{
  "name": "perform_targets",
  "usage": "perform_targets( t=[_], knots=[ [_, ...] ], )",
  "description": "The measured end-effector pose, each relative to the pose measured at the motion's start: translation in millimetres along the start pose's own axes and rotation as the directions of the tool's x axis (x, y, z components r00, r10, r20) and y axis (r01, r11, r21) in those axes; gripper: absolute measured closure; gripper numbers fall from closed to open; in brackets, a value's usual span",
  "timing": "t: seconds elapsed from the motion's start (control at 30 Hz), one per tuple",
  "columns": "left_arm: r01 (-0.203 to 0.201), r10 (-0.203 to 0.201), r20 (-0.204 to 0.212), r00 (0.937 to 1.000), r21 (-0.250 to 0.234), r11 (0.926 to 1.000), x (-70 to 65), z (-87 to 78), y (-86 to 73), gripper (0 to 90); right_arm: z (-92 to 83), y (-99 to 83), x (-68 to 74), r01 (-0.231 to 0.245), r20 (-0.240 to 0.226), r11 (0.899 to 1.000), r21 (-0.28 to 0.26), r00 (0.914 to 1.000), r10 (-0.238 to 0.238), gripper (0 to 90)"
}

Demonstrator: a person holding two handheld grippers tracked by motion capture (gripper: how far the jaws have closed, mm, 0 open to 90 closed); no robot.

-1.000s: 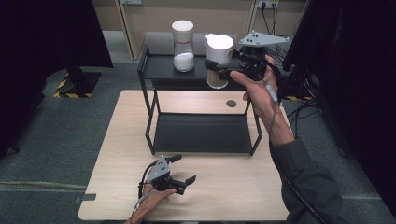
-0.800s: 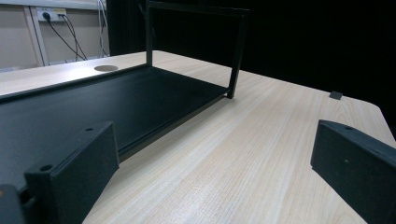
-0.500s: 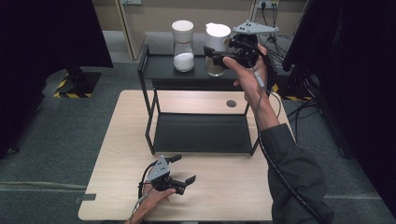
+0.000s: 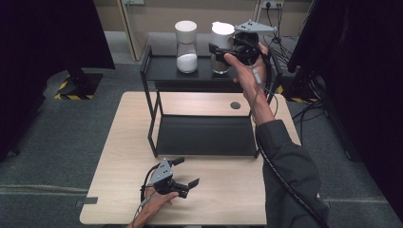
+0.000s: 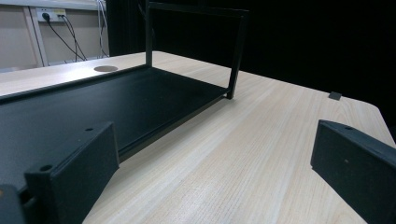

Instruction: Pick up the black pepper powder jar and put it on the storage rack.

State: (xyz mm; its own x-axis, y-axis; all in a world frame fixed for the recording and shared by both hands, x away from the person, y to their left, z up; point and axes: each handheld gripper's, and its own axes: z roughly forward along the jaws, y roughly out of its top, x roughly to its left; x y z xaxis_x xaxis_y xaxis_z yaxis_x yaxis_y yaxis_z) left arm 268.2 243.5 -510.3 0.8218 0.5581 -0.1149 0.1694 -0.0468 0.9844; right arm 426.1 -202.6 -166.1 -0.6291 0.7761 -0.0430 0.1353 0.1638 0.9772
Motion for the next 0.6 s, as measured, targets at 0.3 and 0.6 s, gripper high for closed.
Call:
perform_targets(
  t=[0.3, 0.6],
  knots=[
    [0.002, -0.002, 0.002, 1.0, 0.0, 1.0, 0.3, 0.2, -0.3, 0.2, 6.2, -2.9, 0.1, -0.007, 0.019, 1.0, -0.01, 0.9998, 0.007, 30.7],
    [0.001, -0.001, 0.004, 1.0, 0.001, 1.0, 0.4, -0.1, 0.0, 0.2, 11.1, -7.2, 0.7, -0.012, 0.025, 1.0, -0.008, 0.9996, 0.012, 30.7]
  ],
)
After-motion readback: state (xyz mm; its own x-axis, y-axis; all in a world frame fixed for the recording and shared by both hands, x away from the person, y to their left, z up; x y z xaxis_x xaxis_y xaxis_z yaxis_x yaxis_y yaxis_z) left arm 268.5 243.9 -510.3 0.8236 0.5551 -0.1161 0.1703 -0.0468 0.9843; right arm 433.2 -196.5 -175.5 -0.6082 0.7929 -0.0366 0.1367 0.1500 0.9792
